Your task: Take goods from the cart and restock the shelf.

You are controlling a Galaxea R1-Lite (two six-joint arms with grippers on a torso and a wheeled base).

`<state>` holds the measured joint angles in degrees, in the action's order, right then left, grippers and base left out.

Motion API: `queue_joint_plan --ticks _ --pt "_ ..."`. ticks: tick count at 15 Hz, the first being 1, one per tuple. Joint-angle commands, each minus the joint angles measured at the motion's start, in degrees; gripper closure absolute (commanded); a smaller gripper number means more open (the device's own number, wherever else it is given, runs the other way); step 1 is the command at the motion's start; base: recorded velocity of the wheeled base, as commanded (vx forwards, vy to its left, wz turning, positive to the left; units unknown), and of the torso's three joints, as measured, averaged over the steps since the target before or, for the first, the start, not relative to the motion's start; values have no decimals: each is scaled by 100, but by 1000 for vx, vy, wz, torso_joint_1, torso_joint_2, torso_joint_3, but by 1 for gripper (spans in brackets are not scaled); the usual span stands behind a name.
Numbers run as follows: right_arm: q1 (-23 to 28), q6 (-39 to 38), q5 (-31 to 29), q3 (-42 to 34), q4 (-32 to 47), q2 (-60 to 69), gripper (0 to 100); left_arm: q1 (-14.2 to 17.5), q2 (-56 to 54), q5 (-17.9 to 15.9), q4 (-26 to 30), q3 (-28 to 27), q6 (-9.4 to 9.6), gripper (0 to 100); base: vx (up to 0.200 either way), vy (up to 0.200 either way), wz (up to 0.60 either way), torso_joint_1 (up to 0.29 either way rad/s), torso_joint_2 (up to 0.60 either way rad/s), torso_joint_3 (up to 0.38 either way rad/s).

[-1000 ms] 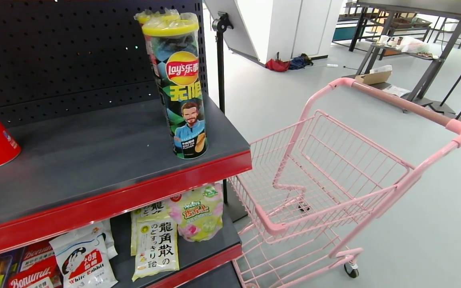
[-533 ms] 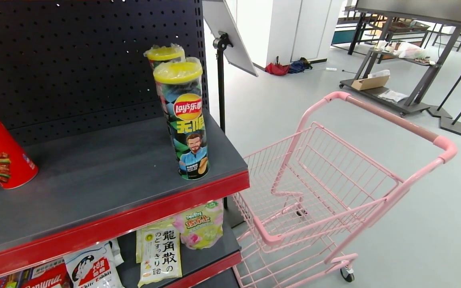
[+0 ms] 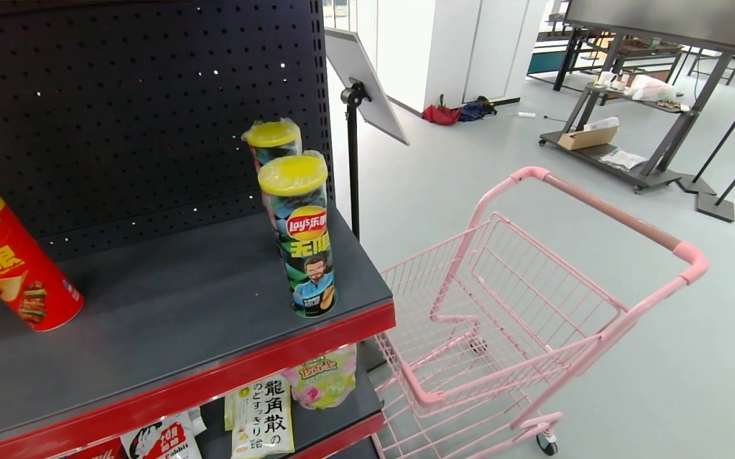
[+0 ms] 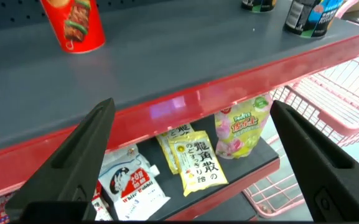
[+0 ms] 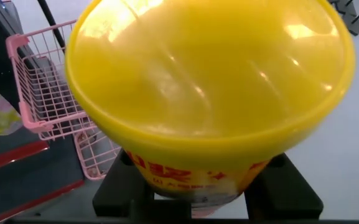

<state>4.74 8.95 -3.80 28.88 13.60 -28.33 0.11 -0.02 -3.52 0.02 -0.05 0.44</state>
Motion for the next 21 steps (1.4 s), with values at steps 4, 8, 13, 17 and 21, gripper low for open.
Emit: queue_joint_plan --ticks 4,8,13,17,21 --pt "0 10 2 4 -7 -41 100 -2 2 1 -2 -4 0 0 0 0 0 160 -377 -216" --pt "0 177 -6 -58 -25 -15 100 7 2 1 -2 5 0 0 0 0 300 49 -108 -60" --pt "0 186 20 -163 -25 108 100 7 2 1 -2 -4 0 0 0 0 600 10 0 -1" --pt "-8 186 20 -357 -33 302 100 -2 2 1 -2 -4 9 0 0 0 600 5 4 5" --pt "9 301 -15 -708 -33 856 100 7 2 1 -2 -4 9 0 0 0 150 1 1 1"
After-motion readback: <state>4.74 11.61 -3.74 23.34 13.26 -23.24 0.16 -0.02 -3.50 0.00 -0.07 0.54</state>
